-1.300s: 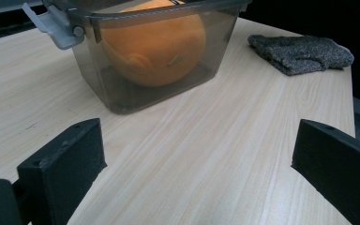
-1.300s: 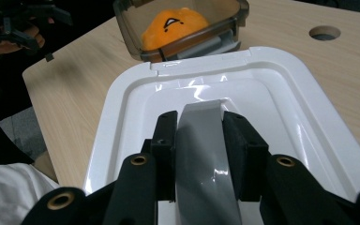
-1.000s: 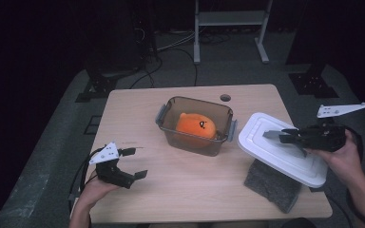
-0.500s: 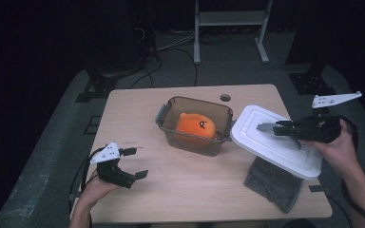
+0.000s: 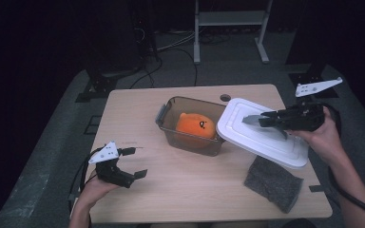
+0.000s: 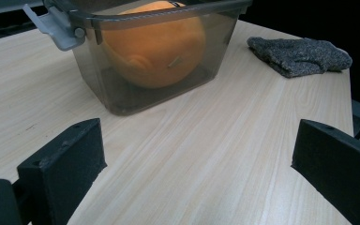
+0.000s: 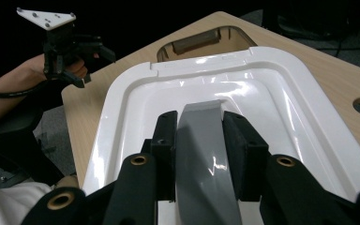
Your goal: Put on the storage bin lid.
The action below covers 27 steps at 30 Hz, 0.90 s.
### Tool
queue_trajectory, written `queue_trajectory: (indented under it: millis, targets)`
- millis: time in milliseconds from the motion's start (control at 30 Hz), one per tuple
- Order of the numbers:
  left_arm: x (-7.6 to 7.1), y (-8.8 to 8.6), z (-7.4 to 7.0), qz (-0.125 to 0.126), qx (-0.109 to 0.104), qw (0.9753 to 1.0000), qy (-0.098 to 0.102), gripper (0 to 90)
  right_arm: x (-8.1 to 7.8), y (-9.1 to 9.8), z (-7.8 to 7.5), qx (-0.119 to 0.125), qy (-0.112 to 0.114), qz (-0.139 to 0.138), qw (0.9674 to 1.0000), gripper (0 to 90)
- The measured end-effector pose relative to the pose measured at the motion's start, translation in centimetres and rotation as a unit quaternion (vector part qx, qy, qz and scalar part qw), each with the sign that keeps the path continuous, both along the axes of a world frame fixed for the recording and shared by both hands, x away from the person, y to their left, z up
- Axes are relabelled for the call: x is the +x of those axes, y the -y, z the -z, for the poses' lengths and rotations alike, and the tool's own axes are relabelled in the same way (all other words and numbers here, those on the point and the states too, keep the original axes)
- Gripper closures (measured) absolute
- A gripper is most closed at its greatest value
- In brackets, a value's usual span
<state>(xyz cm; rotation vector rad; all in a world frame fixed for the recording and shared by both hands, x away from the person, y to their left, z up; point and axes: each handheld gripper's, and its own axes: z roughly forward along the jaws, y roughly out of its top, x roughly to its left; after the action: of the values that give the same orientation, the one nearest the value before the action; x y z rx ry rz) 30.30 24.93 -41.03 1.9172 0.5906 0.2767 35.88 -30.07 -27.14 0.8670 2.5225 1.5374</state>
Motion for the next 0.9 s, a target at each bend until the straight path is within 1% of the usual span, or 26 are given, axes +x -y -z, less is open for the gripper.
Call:
queue_trajectory:
  millis: [133,233,400,567,700,900]
  targets:
    - [0.0,-0.1,0.0,-0.002,-0.002,1.0,0.001,2.1,0.7,-1.2,-0.5,-0.002,0.003,-0.012,0.9999,66.1]
    - [-0.1,-0.2,0.0,-0.002,-0.001,1.0,0.0,2.1,1.1,-1.9,-0.7,-0.005,0.004,-0.018,0.9998,66.1]
    - [-0.1,-0.2,0.0,-0.002,0.0,1.0,0.0,2.1,2.0,-3.2,-1.0,-0.004,0.0,-0.031,0.9995,66.1]
    - [-0.1,-0.1,0.1,-0.002,0.0,1.0,-0.001,2.1,2.8,-4.4,-1.4,-0.007,0.004,-0.042,0.9991,66.1]
    - [-0.1,-0.2,0.1,-0.005,-0.002,1.0,-0.001,2.1,3.4,-5.4,-1.7,-0.009,0.003,-0.05,0.9987,66.1]
    - [-0.1,-0.2,0.1,-0.004,0.001,1.0,-0.002,2.1,4.4,-6.8,-2.0,-0.011,0.003,-0.062,0.998,66.0]
